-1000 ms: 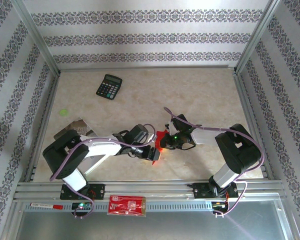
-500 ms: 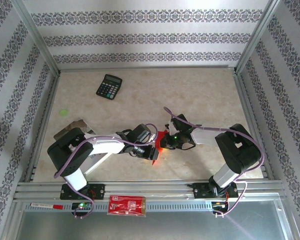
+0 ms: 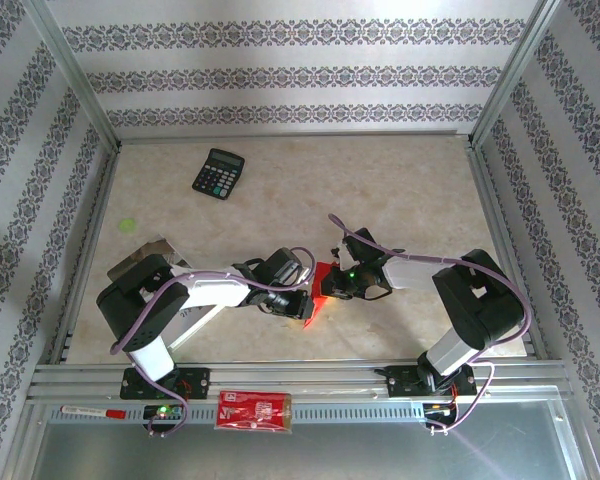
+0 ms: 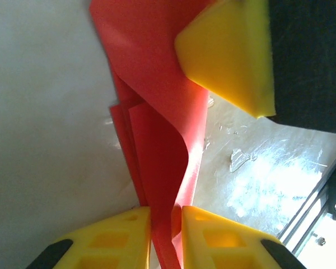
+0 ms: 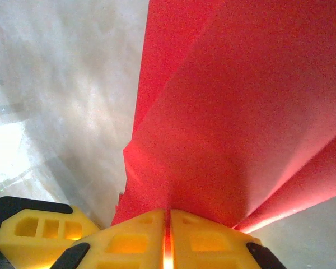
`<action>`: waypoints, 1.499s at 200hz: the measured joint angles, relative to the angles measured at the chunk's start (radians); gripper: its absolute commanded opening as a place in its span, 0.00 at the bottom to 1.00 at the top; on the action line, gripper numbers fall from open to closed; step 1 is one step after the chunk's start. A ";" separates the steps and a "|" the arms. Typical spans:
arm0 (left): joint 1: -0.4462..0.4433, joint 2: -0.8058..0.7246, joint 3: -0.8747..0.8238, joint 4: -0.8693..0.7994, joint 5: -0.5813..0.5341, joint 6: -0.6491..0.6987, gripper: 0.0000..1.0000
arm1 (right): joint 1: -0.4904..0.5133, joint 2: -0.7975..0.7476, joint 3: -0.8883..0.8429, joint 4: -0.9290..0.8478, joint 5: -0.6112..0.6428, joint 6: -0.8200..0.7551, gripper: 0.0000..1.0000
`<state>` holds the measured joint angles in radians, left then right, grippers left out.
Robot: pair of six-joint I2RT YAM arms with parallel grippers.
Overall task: Fold a paper plane with a square sheet of paper (pick it up from the middle)
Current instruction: Fold the wing for the fifth time at the center of the table.
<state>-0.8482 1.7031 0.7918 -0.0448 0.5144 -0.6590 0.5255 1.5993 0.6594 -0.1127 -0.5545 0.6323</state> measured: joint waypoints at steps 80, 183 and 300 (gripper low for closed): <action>0.006 0.005 0.000 0.001 0.007 -0.003 0.17 | -0.013 0.000 0.013 -0.006 -0.004 0.001 0.14; 0.006 0.005 0.000 0.002 0.007 -0.003 0.18 | -0.020 0.031 0.026 -0.003 -0.004 0.000 0.11; 0.003 -0.176 -0.003 -0.007 0.006 0.013 0.19 | -0.020 0.031 0.023 0.001 -0.004 0.000 0.10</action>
<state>-0.8455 1.5269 0.7887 -0.0521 0.5201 -0.6460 0.5056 1.6306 0.6827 -0.1120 -0.5583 0.6327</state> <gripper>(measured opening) 0.232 0.106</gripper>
